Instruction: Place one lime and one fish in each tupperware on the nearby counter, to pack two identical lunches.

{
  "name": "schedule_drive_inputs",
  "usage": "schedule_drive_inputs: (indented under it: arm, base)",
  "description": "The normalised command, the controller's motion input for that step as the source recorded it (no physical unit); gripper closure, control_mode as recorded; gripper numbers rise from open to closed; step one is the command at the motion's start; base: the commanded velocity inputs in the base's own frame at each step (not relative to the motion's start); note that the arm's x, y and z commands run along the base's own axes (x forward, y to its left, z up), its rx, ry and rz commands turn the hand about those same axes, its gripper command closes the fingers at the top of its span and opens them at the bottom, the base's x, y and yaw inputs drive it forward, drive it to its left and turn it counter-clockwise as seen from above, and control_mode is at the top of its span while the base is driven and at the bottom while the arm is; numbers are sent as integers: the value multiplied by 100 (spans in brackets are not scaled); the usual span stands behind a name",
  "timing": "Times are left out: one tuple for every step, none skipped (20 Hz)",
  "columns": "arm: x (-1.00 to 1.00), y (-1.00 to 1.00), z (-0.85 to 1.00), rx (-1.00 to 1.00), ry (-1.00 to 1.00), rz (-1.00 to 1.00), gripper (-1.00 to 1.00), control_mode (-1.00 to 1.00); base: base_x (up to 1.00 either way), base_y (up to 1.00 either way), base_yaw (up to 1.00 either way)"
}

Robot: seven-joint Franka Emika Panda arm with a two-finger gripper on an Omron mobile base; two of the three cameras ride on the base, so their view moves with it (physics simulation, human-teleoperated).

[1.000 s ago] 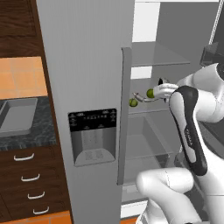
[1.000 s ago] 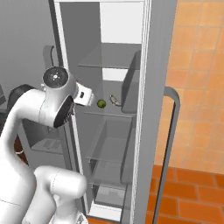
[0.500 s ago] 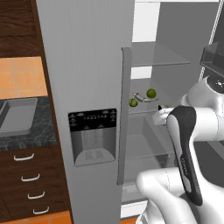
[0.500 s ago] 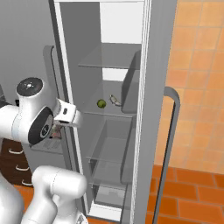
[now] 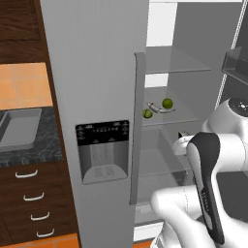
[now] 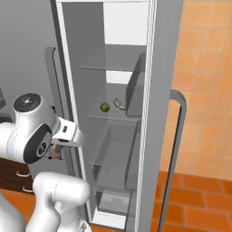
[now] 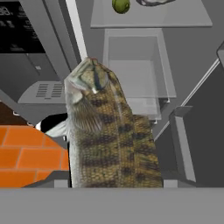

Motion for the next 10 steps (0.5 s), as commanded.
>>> schedule_drive_inputs:
  arm:
    - [0, 0, 0, 0, 0, 0, 100, -100]
    - [0, 0, 0, 0, 0, 0, 100, -100]
    - [0, 0, 0, 0, 0, 0, 100, -100]
    - [0, 0, 0, 0, 0, 0, 100, -100]
    - [-4, 0, 0, 0, 0, 0, 100, -100]
    - [-6, 0, 0, 0, 0, 0, 100, -100]
    - [-10, 14, 0, 0, 0, 0, 100, -100]
    - [-20, 38, 0, 0, 0, 0, 100, -100]
    - [-26, 64, 0, 0, -1, 0, 100, -100]
    - [0, 0, 0, 0, 0, 0, 100, 100]
  base:
    - [0, 0, 0]
    - [0, 0, 0]
    - [0, 0, 0]
    - [0, 0, 0]
    - [0, 0, 0]
    - [0, 0, 0]
    - [0, 0, 0]
    - [0, 0, 0]
    - [0, 0, 0]
    - [-31, 89, 0]
